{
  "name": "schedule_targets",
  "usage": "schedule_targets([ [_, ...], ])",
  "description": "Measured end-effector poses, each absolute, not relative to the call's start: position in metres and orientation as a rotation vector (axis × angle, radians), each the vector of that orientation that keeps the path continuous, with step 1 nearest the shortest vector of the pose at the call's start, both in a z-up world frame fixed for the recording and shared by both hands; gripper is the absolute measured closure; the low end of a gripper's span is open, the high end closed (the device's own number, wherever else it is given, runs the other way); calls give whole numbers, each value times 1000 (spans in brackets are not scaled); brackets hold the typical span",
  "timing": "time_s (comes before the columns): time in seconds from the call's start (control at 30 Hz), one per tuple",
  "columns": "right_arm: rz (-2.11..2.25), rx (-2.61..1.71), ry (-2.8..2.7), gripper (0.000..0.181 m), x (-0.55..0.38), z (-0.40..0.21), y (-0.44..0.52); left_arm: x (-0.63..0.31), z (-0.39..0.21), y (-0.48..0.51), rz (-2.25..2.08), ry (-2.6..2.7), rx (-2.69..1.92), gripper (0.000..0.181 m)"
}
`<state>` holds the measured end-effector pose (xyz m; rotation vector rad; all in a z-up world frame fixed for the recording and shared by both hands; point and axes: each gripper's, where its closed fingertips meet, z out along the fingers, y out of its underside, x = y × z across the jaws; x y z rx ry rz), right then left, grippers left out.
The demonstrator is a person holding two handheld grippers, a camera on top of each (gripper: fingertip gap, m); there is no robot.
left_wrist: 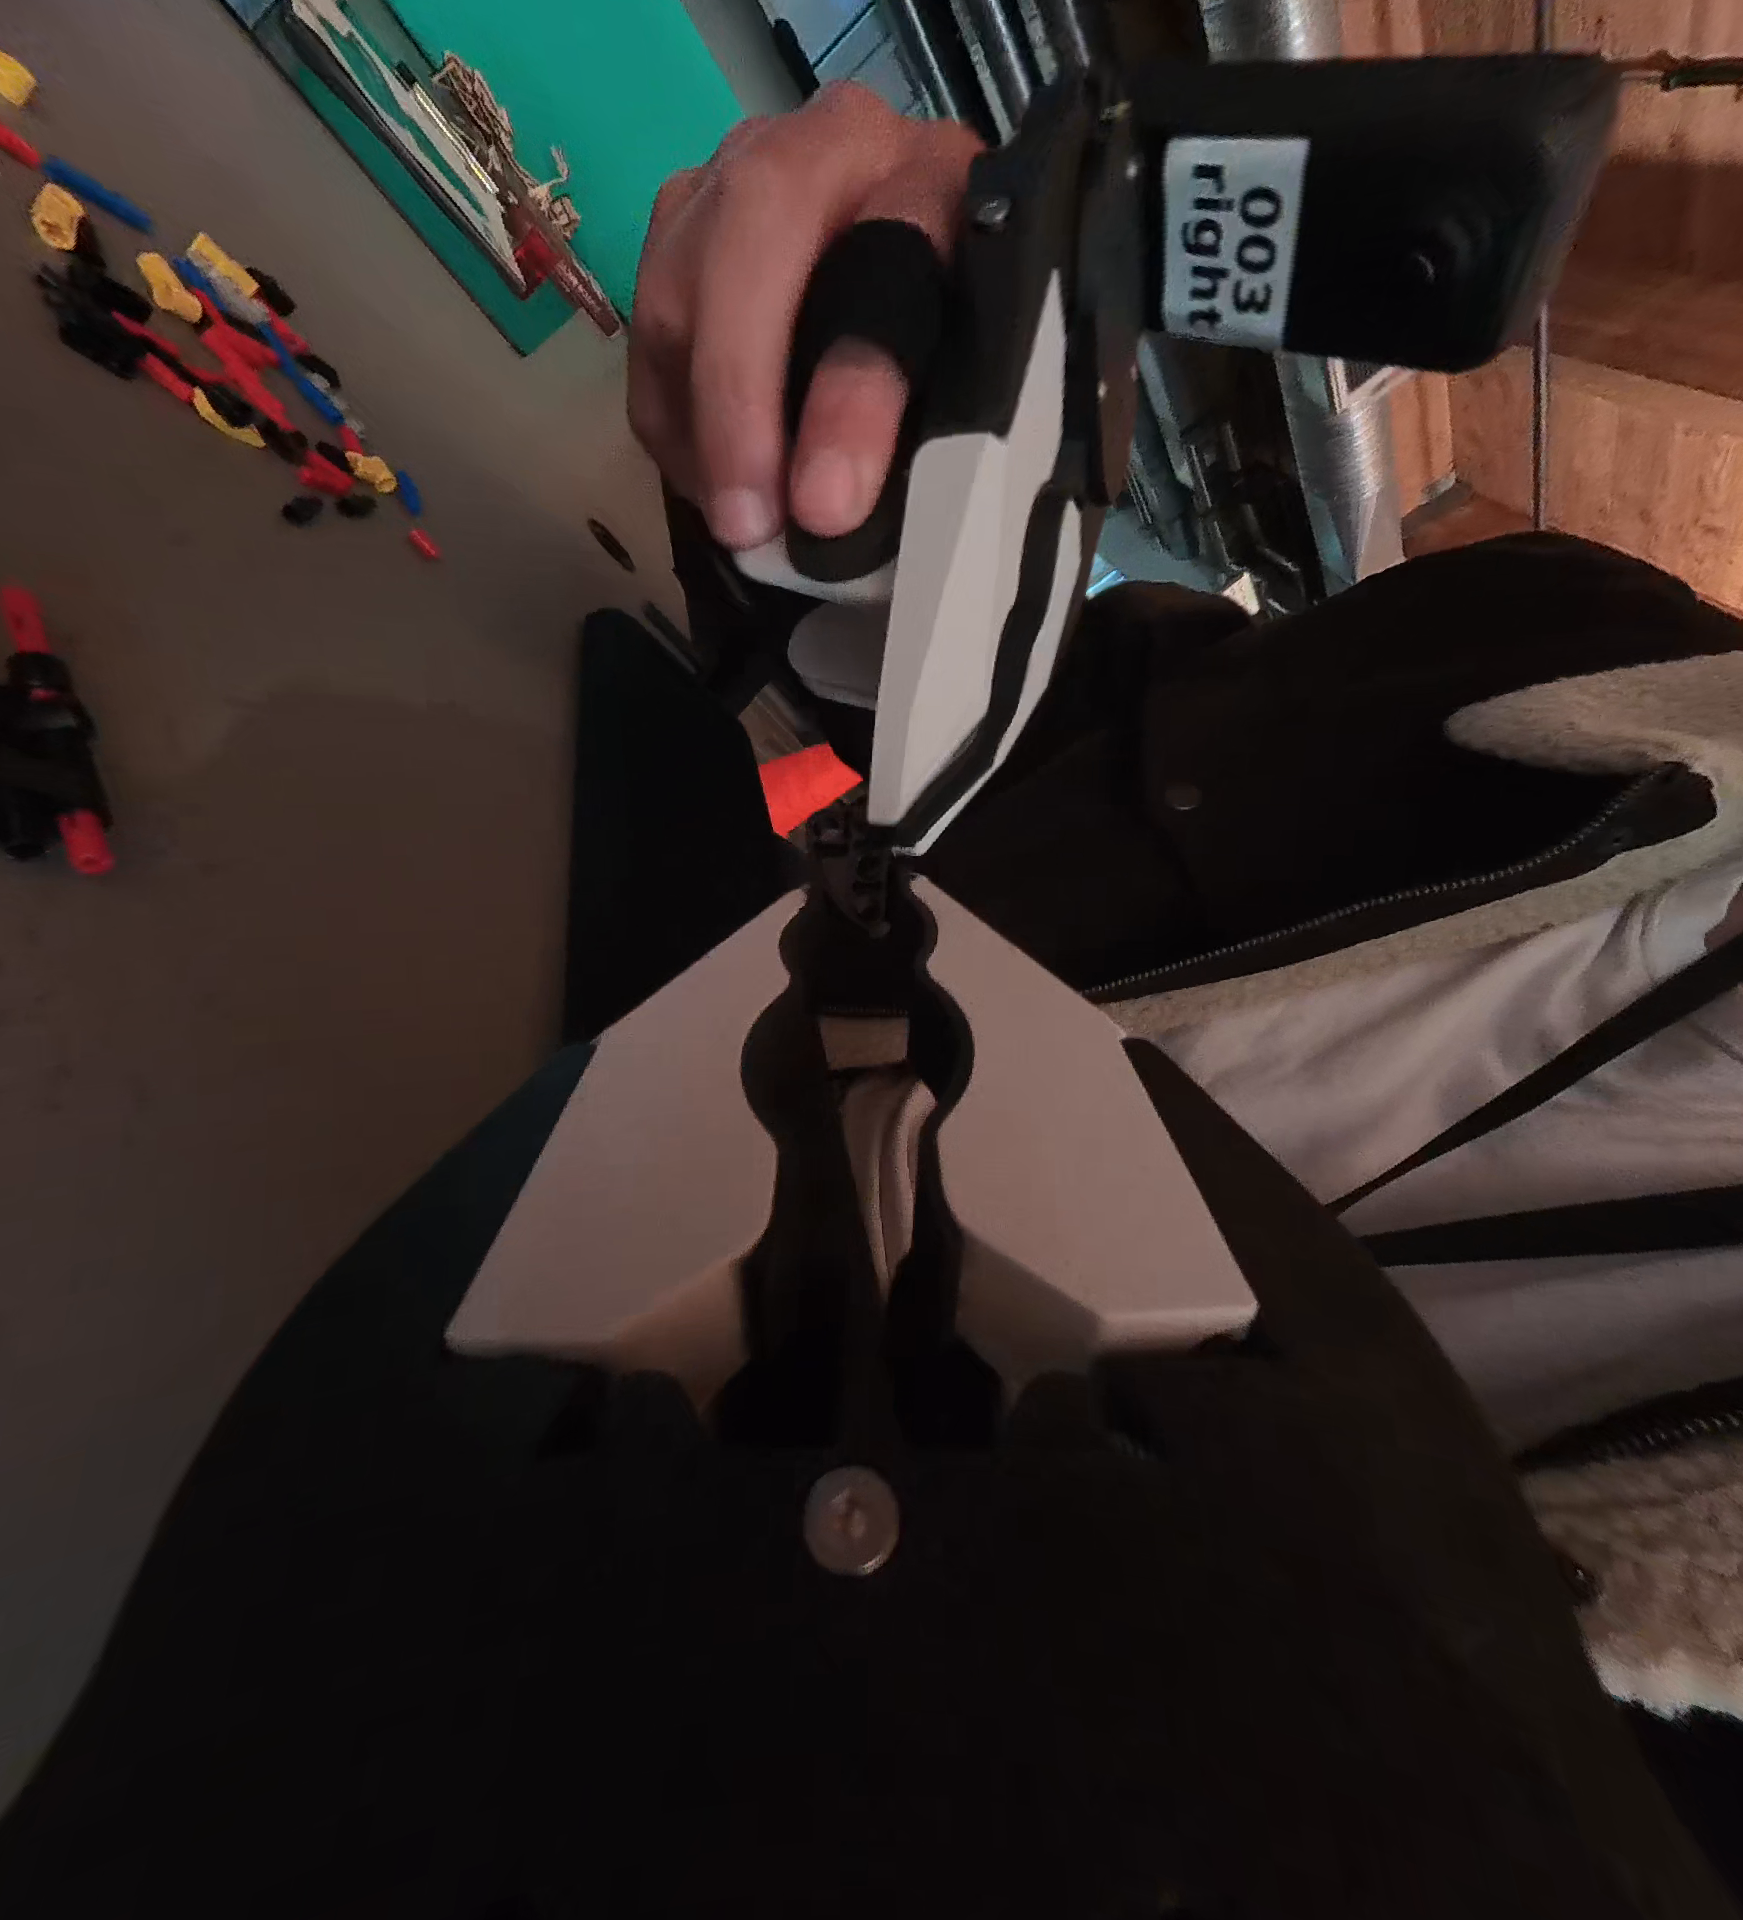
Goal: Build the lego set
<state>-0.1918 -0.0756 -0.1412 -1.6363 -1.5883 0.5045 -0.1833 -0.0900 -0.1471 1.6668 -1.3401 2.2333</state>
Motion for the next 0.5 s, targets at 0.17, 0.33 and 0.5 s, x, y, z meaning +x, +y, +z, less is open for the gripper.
schedule_targets([
  [0.17, 403, -1737, -1726, 171, -189, -149, -80, -181, -153, -90, 2191, -1356, 1715, 171],
  [0.33, 274, -1780, -1815, 168, -185, -156, -78, -178, -159, -87, 2162, -1350, 1772, 171],
  [0.5, 136, -1771, -1869, 171, -181, -159, -76, -177, -162, -86, 2143, -1350, 1802, 170],
])
